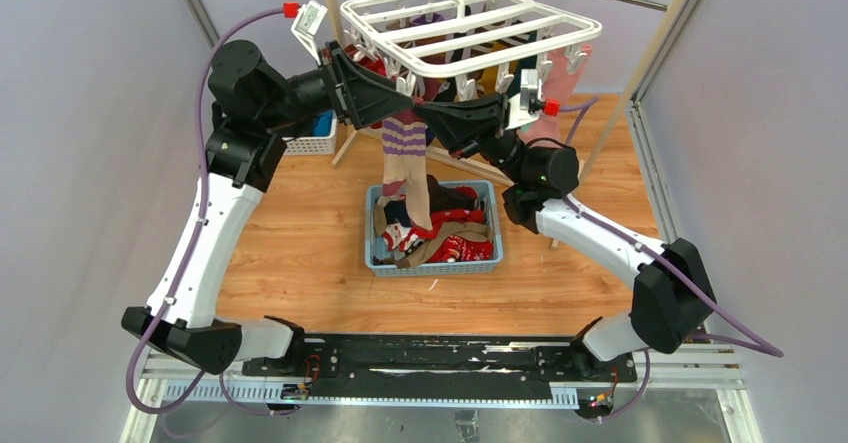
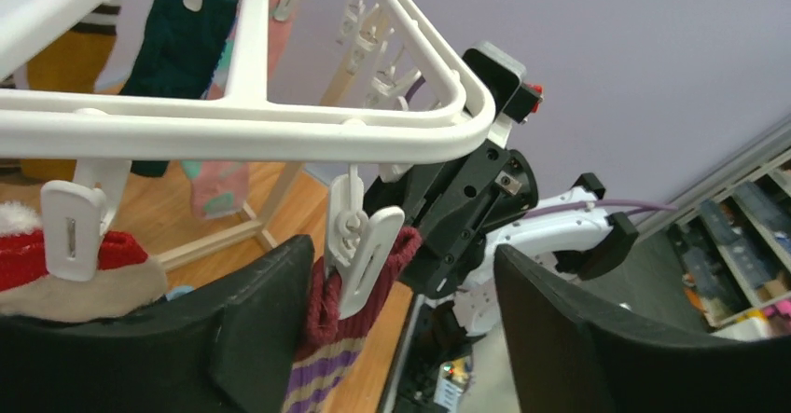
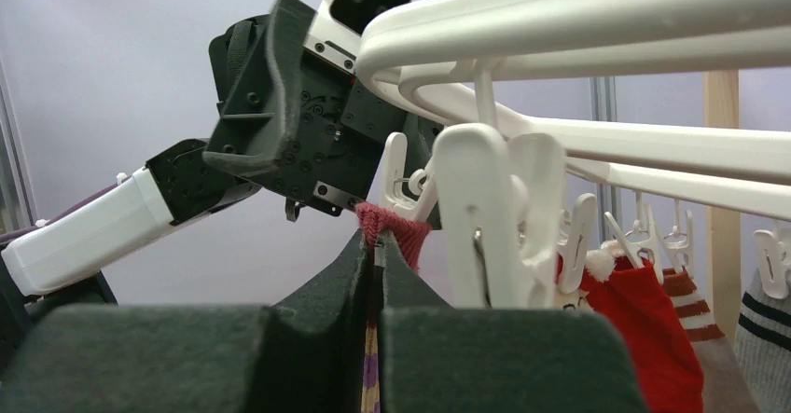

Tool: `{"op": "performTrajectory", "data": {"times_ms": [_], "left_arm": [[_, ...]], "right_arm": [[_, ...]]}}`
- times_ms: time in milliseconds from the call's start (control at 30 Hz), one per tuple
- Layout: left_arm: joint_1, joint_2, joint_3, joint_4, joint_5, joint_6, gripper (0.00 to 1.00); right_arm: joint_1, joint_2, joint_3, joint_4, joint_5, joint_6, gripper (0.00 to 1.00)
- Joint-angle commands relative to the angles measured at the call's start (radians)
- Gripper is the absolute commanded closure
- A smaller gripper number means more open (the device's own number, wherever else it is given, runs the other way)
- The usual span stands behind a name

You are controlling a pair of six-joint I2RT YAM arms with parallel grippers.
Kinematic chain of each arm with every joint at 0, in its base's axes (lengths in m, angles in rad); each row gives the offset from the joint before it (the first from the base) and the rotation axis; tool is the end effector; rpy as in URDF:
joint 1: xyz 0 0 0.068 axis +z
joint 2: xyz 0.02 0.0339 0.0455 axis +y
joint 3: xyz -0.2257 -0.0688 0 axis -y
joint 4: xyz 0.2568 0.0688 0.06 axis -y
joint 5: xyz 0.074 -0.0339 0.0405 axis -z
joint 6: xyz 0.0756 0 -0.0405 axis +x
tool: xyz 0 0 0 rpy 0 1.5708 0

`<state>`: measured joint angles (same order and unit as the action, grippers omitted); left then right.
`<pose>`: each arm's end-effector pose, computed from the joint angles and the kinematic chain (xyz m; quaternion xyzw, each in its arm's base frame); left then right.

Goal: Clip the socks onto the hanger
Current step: Clamp the sock onto the hanger, then reset both arms

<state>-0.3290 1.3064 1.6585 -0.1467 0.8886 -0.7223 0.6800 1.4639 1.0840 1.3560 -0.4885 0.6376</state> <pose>0.2654 -0.1526 0.5011 0.2158 0.6238 -0.5861 0.4699 0.2386 0.2386 0.4150 -0.2372 0.2793 0.6240 0.6902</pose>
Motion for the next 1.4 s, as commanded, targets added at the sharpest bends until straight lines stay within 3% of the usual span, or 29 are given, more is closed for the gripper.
{"op": "performTrajectory", "data": {"times_ms": [0, 133, 200, 233, 367, 500, 633, 867, 1000, 1133, 1367], "left_arm": [[0.025, -0.037, 0.017, -0.076, 0.003, 0.052, 0.16], [0.07, -0.056, 0.043, -0.229, -0.023, 0.148, 0.01], [0.114, -0.074, 0.028, -0.295, -0.035, 0.194, 0.0], [0.139, -0.088, 0.012, -0.323, -0.038, 0.22, 0.0], [0.25, -0.137, -0.065, -0.445, -0.064, 0.377, 0.0], [0.316, -0.17, -0.188, -0.56, -0.201, 0.613, 0.0], [0.365, -0.207, -0.405, -0.507, -0.397, 0.796, 0.0], [0.441, -0.219, -0.774, -0.173, -0.545, 0.832, 0.0], [0.45, -0.209, -0.948, 0.055, -0.596, 0.787, 0.0], [0.45, -0.178, -1.078, 0.29, -0.62, 0.737, 0.0], [0.45, -0.06, -1.247, 0.724, -0.647, 0.768, 0.0]], "right_arm": [[0.009, -0.051, -0.005, -0.023, -0.006, -0.051, 0.93], [0.01, -0.107, -0.069, -0.098, 0.026, -0.099, 0.59], [0.01, -0.152, -0.114, -0.163, 0.047, -0.146, 0.33], [0.01, -0.178, -0.135, -0.213, 0.057, -0.174, 0.29], [0.01, -0.289, -0.217, -0.465, 0.146, -0.313, 0.27], [0.01, -0.398, -0.282, -0.745, 0.315, -0.454, 0.25], [0.01, -0.508, -0.388, -0.911, 0.543, -0.517, 0.23], [0.001, -0.673, -0.562, -1.043, 1.088, -0.525, 0.19], [-0.078, -0.704, -0.638, -1.066, 1.319, -0.471, 0.18], [-0.229, -0.683, -0.685, -1.048, 1.374, -0.442, 0.17], [-0.467, -0.609, -0.737, -0.973, 1.313, -0.394, 0.16]]}}
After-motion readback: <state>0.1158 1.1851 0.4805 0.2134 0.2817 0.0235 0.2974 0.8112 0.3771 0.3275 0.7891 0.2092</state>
